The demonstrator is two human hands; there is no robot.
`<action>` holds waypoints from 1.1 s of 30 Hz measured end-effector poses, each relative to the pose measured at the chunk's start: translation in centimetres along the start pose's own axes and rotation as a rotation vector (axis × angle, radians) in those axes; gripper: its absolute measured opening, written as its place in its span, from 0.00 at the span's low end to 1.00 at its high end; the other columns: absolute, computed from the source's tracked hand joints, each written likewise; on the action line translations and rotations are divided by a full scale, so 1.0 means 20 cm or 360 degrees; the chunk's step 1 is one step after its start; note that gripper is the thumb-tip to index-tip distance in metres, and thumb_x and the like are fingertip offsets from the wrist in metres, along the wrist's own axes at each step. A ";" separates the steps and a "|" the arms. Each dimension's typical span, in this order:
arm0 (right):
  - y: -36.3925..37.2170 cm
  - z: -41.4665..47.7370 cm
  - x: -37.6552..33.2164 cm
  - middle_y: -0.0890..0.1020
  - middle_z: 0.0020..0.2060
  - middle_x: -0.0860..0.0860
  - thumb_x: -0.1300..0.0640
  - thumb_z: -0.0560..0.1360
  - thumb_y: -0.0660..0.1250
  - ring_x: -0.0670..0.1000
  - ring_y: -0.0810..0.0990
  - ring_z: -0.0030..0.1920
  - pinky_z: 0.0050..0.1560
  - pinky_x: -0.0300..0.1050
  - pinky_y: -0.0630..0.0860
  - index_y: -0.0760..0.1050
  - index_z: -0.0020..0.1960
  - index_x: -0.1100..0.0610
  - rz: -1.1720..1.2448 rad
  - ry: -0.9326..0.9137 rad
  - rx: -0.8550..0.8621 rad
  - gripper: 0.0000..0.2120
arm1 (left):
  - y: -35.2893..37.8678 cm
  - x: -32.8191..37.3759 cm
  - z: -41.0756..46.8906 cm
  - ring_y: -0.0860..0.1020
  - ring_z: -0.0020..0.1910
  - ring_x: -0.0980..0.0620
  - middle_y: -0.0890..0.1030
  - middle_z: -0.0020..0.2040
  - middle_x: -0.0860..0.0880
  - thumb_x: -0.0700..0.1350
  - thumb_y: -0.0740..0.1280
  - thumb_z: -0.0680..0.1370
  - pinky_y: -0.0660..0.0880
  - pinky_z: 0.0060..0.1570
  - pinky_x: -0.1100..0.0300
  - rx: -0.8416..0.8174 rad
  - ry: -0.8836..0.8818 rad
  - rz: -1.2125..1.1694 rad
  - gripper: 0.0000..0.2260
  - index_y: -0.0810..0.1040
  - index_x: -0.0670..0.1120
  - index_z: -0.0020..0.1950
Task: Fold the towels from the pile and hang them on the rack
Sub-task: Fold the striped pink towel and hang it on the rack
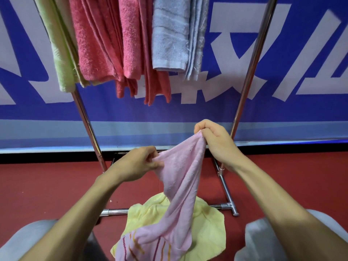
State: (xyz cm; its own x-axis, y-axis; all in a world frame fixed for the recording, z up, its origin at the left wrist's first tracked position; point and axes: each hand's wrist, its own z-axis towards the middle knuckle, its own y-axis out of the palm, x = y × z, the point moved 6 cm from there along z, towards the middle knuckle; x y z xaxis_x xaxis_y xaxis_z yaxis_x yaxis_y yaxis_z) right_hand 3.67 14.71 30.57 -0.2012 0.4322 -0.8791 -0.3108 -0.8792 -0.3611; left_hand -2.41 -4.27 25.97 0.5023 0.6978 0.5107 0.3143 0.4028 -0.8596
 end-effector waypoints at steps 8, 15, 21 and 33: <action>-0.11 0.04 0.06 0.79 0.47 0.44 0.64 0.79 0.54 0.43 0.75 0.48 0.47 0.31 0.68 0.75 0.50 0.52 -0.0224 0.0044 0.0265 0.13 | -0.14 -0.02 -0.03 0.80 0.33 0.55 0.84 0.34 0.47 0.43 0.76 0.69 0.77 0.40 0.60 0.0407 -0.0082 -0.0786 0.04 0.83 0.45 0.39; -0.11 0.03 0.06 0.78 0.51 0.50 0.67 0.78 0.55 0.47 0.74 0.51 0.49 0.32 0.64 0.75 0.54 0.56 -0.0837 -0.0216 0.0195 0.13 | -0.18 -0.04 -0.03 0.75 0.31 0.56 0.77 0.29 0.51 0.41 0.74 0.72 0.74 0.40 0.60 0.0574 -0.0075 -0.1093 0.09 0.82 0.47 0.51; -0.08 0.04 0.09 0.78 0.49 0.52 0.68 0.77 0.55 0.51 0.75 0.51 0.46 0.36 0.64 0.75 0.53 0.58 -0.0970 -0.0173 0.0148 0.13 | -0.13 -0.07 -0.02 0.77 0.34 0.53 0.78 0.32 0.50 0.47 0.72 0.73 0.79 0.45 0.51 0.0500 -0.0169 -0.0695 0.03 0.84 0.49 0.45; -0.19 -0.02 -0.07 0.81 0.43 0.44 0.63 0.76 0.65 0.39 0.79 0.42 0.46 0.35 0.75 0.78 0.45 0.49 -0.0082 -0.0063 0.0192 0.09 | -0.33 0.14 -0.11 0.75 0.39 0.57 0.79 0.38 0.54 0.44 0.65 0.79 0.72 0.42 0.60 0.0794 0.0011 -0.1234 0.05 0.78 0.44 0.45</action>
State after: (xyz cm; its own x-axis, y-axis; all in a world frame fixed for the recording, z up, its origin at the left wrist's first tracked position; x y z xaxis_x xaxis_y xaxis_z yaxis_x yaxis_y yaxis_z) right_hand 5.57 17.45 33.04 -0.2179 0.4856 -0.8466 -0.4308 -0.8262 -0.3630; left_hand -1.33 -6.31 33.18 0.3013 0.1228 0.9456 0.1823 0.9660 -0.1835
